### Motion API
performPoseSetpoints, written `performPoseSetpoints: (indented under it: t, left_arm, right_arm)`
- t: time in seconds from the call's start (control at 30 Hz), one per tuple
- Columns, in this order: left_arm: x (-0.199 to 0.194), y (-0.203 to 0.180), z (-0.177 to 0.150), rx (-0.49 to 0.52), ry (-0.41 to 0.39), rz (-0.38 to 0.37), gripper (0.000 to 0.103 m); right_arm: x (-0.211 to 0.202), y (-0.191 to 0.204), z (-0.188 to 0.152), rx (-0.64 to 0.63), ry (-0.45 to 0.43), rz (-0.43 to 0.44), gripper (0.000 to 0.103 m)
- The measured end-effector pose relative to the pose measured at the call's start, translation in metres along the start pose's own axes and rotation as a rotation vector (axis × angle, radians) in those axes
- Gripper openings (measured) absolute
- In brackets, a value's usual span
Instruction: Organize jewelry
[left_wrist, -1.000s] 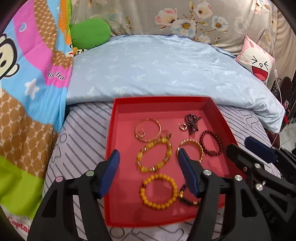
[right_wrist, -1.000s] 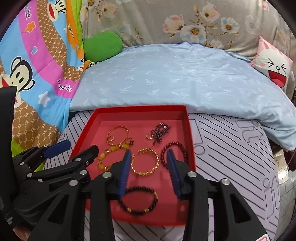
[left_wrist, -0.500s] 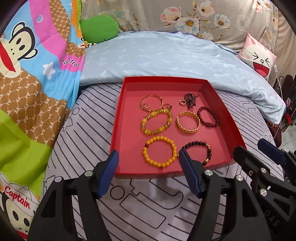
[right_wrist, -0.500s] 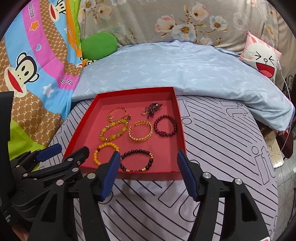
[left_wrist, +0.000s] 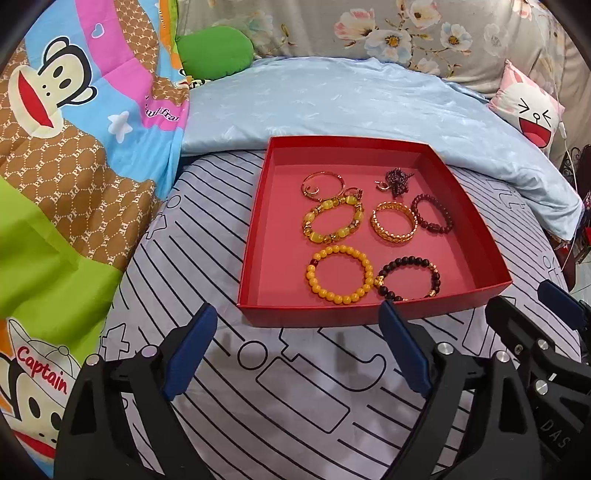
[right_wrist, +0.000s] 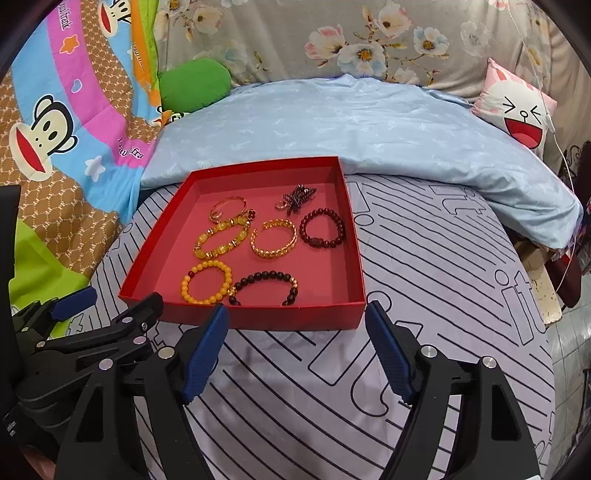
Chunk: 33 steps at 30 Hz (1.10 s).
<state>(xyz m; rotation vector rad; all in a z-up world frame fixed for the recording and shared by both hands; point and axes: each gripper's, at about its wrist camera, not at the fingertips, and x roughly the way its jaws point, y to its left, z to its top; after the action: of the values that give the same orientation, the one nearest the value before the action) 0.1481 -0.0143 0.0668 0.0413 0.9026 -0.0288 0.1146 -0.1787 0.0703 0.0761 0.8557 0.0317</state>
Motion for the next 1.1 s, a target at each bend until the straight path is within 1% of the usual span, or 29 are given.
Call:
performPoseSetpoints:
  t: [0.2,0.33,0.43,0.5,0.83,1.1]
  left_arm:
    - [0.0019,0.0044,-0.0044,-0.018,0.007,0.007,0.091]
    - [0.0039,0.0063,-0.0067,-0.023,0.012,0.008,0.092]
    - [0.0048,0.0066,-0.0073,-0.018,0.015,0.010,0.092]
    - [0.0054,0.0084,-0.0073,-0.019,0.015,0.014,0.093]
    - [0.0066,0.0075,-0.0087,-0.010,0.017,0.020,0.094]
    - [0.0060,0.0069,-0.0086,-0.009,0.014,0.022,0.094]
  right_arm:
    - [0.0018,-0.0017,-0.0042,0.015,0.017,0.005,0.084]
    - [0.0017,-0.0006,-0.0061,0.001,0.015,-0.007,0.085]
    - [0.0028,-0.0004,-0.0066,-0.003,0.014,-0.009,0.087]
    - [0.0027,-0.0012,-0.0066,0.003,0.011,-0.009,0.097]
    - [0.0005,-0.0023,-0.0059,-0.003,-0.019,-0.044,0.097]
    - [-0.0009,-0.0029,-0.0039,-0.002,-0.032,-0.057,0.097]
